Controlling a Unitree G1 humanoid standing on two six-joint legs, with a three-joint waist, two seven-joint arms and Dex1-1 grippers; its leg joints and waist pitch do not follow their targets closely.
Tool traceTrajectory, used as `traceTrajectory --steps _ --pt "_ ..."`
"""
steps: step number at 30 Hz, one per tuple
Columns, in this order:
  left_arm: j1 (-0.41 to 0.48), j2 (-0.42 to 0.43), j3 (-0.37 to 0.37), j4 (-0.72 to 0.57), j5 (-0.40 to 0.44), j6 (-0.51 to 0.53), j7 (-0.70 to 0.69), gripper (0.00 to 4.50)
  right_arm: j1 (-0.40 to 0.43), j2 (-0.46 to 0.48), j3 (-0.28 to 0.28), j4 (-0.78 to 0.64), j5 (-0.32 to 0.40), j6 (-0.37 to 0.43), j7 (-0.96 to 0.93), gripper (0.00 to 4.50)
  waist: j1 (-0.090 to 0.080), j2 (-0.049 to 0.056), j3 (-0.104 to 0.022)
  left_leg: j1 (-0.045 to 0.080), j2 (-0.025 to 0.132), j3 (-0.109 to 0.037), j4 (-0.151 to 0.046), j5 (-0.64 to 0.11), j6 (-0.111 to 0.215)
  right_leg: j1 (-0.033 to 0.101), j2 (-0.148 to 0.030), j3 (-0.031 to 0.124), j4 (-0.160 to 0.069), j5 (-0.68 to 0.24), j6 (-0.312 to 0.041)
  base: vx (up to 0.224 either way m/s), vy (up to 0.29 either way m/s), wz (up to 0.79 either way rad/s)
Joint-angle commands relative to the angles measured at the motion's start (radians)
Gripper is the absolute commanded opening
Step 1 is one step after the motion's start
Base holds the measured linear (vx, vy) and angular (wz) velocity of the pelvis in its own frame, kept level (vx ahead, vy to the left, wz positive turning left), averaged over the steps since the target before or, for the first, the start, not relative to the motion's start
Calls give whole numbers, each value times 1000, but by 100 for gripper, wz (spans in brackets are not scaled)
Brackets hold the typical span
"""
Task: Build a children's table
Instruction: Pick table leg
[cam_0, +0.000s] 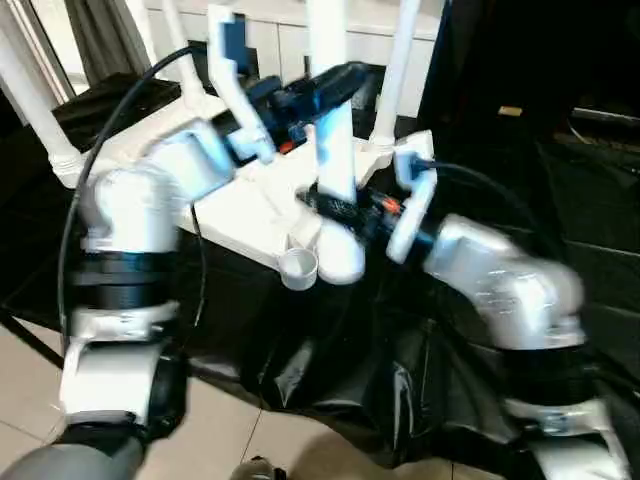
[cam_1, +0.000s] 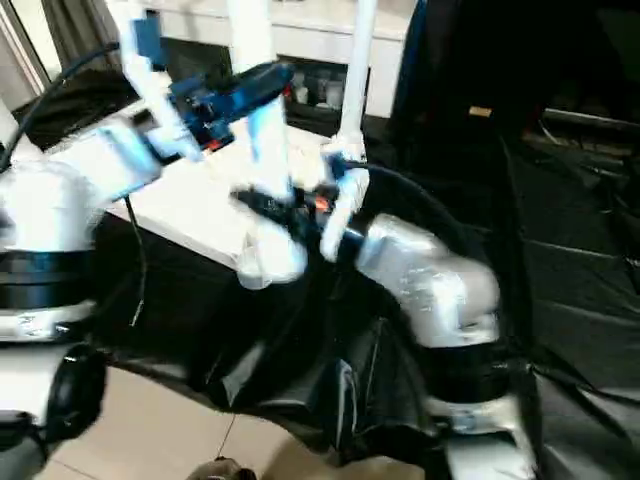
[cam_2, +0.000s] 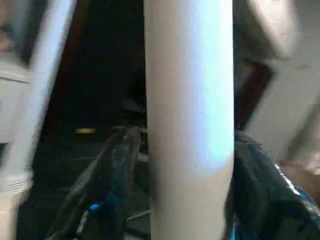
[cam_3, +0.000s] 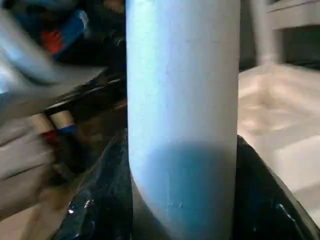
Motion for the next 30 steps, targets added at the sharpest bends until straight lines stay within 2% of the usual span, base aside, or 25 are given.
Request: traceTrajectory --steps 1,2,3,5,7,8,9,10,13,17,18,19,21,22,25,27,30 --pt "37 -12 -39 -5 74 -15 72 305 -21 47 9 -6 -52 -83 -97 186 -1 14 -88 15 66 -36 -75 -93 -49 59 -98 60 -69 -21 -162 0 0 0" --pt "37 -12 -39 -5 74 -15 72 305 -21 47 9 -6 -52 -83 -97 186 -3 13 -86 15 65 -34 -76 -96 -49 56 -97 60 -72 -20 -163 0 0 0" --pt "37 -12 -39 -5 74 -15 72 307 -21 47 9 -6 -52 -83 -97 186 -2 12 -88 16 62 -33 -74 -94 -46 61 -97 60 -70 -12 -166 0 0 0" --pt "48 -40 -59 -13 121 -45 135 307 -27 50 70 13 -164 -160 -168 186 -3 14 -89 15 63 -34 -74 -87 -44 60 -94 59 -68 9 -162 0 0 0" --pt "48 -41 -59 -13 121 -45 136 307 -27 50 70 13 -165 -161 -169 186 -4 13 -87 14 62 -33 -75 -92 -51 60 -96 59 -69 10 -161 0 0 0" --pt "46 -62 -66 -8 155 -73 184 307 -29 43 117 32 -252 -218 -213 186 -6 10 -86 13 62 -32 -74 -97 -57 59 -94 60 -72 -3 -154 0 0 0" --pt "44 -79 -71 -2 184 -96 224 307 -29 38 153 46 -318 -262 -244 186 -4 12 -86 16 62 -32 -73 -102 -56 60 -97 61 -72 -9 -153 0 0 0" --pt "42 -92 -72 6 205 -115 255 307 -28 35 175 59 -369 -294 -274 186 -6 9 -84 12 62 -33 -75 -103 -60 60 -95 61 -74 -17 -145 0 0 0" --pt "29 -109 -63 35 251 -153 331 307 -24 10 245 85 -498 -354 -346 185 -8 9 -85 13 60 -34 -74 -100 -59 61 -92 61 -74 -23 -131 0 0 0" --pt "20 -112 -38 46 256 -167 366 307 -17 3 262 95 -536 -377 -375 185 -8 10 -85 14 60 -34 -74 -114 -46 61 -93 62 -73 -17 -134 0 0 0" --pt "12 -118 -8 49 247 -174 393 307 -11 0 268 104 -557 -397 -392 185 -8 15 -86 14 61 -35 -72 -114 -43 59 -92 62 -70 -4 -139 0 0 0" --pt "12 -118 -8 49 247 -174 393 307 -11 0 268 104 -557 -397 -392 185 -9 12 -86 14 61 -35 -72 -114 -43 59 -91 61 -70 7 -145 0 0 0" --pt "6 -146 40 45 229 -184 446 307 -2 4 269 129 -599 -439 -423 185 -10 14 -85 14 61 -34 -71 -119 -40 59 -91 61 -69 16 -155 0 0 0" --pt "5 -152 46 43 227 -186 456 280 -1 5 269 134 -606 -447 -429 185 -10 11 -86 14 60 -33 -70 -117 -38 61 -92 61 -70 21 -160 0 0 0" --pt "3 -191 91 44 190 -190 508 270 3 13 263 148 -627 -468 -455 185 -10 13 -85 13 59 -33 -69 -116 -30 61 -92 61 -70 20 -168 0 0 0" --pt "5 -205 106 46 169 -191 521 237 4 15 259 150 -629 -468 -459 185 -10 10 -86 13 59 -33 -68 -111 -20 63 -90 61 -68 32 -167 0 0 0" --pt "10 -215 110 44 162 -192 536 231 5 17 253 152 -635 -472 -467 185 -10 9 -86 13 58 -33 -67 -106 -7 62 -89 61 -69 37 -166 0 0 0"
